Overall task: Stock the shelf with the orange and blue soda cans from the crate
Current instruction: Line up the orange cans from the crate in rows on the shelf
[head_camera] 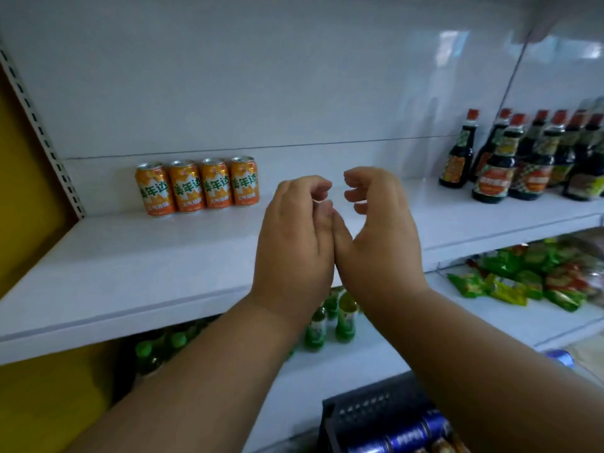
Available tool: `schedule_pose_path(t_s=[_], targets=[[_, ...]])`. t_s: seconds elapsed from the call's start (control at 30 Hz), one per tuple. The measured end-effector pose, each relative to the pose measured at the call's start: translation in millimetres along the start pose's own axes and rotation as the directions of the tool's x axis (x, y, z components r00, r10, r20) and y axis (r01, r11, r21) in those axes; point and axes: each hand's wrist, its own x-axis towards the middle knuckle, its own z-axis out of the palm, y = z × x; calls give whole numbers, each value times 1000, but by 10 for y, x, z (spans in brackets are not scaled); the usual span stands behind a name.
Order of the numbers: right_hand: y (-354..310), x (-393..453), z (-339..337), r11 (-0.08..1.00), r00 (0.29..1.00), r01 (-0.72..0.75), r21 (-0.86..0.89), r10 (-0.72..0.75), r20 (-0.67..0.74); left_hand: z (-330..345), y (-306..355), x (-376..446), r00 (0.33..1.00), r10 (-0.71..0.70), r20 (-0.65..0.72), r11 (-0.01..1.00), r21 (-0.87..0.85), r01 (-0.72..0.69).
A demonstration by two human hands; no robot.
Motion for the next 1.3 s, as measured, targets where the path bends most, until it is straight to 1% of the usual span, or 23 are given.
schedule_pose_path(t_s=[0.17, 0.3, 0.4, 0.47, 0.53, 0.67, 0.77, 0.8, 0.87, 0.93, 1.03, 1.17, 1.23, 1.3], targets=[[31, -654, -991, 991, 994, -44, -128, 30, -109, 263, 847, -563, 986, 128, 105, 988, -106, -117], [113, -1110, -1550, 979, 983, -101, -176, 71, -172, 539, 1280, -988, 976, 119, 181, 972, -223, -77], [302, -1393, -1831, 966, 965, -155, -207, 103, -241, 791, 1471, -1273, 957, 133, 257, 958, -282, -58], [514, -1584, -1954, 949, 953, -222, -224, 162, -257, 1013, 1492, -1485, 938, 133, 321, 954, -299, -32], [767, -1784, -2034, 912, 935, -318, -260, 257, -242, 1262, 1441, -1735, 913, 118, 392, 955, -296, 4], [1361, -2053, -2081, 776, 838, -545, -316, 502, -214, 1752, 1195, -2185, 809, -18, 588, 942, -261, 211], [1872, -2112, -2041, 685, 775, -618, -386, 612, -157, 2115, 949, -2426, 705, -92, 703, 923, -205, 325], [2054, -2127, -2013, 659, 756, -630, -411, 642, -130, 2254, 857, -2492, 672, -106, 733, 924, -177, 338], [2420, -2185, -1935, 593, 701, -651, -474, 710, -74, 2541, 673, -2623, 614, -124, 779, 941, -104, 322], [2771, -2299, -1858, 522, 633, -668, -531, 773, -35, 2825, 502, -2788, 543, -139, 828, 956, -32, 293], [3246, -2532, -1790, 429, 521, -683, -592, 853, 17, 3185, 307, -3050, 430, -196, 881, 948, 59, 311], [3795, -2754, -1771, 315, 402, -682, -660, 915, 21, 3563, 136, -3350, 293, -271, 917, 928, 168, 332], [4043, -2818, -1749, 273, 353, -649, -710, 935, 37, 3718, 52, -3472, 250, -300, 921, 922, 212, 324], [4282, -2834, -1702, 254, 331, -604, -756, 942, 53, 3855, -31, -3556, 223, -338, 914, 909, 257, 328]])
